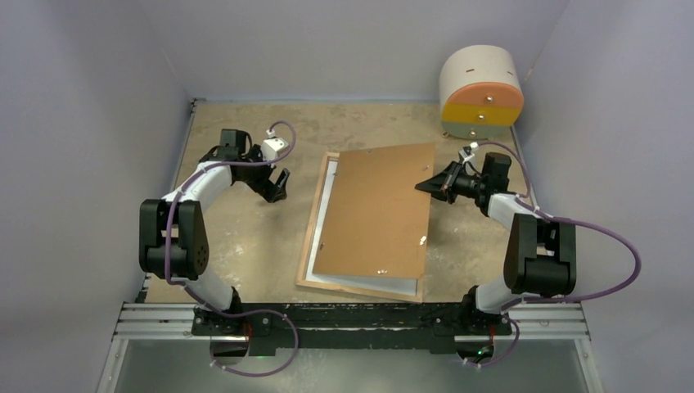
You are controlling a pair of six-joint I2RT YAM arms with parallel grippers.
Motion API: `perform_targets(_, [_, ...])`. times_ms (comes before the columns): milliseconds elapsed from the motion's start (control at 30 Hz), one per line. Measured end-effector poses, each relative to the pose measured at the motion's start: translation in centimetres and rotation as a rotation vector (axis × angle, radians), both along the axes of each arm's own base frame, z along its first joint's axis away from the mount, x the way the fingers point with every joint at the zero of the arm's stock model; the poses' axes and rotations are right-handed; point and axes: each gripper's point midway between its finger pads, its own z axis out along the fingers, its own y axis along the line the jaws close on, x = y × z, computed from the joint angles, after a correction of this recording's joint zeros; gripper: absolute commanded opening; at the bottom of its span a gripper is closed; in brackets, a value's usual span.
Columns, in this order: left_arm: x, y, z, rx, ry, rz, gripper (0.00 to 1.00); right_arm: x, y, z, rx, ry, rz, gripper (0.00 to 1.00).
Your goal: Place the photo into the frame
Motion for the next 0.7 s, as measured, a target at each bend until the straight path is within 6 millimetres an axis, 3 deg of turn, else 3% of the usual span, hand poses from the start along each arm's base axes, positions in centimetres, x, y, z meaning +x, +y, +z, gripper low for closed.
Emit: perform_targets(700, [0.1, 0.0, -0.7, 0.028, 0.007, 0.002, 1.00, -0.7, 2.1, -1.2, 0.005, 0.003, 0.054, 0.00])
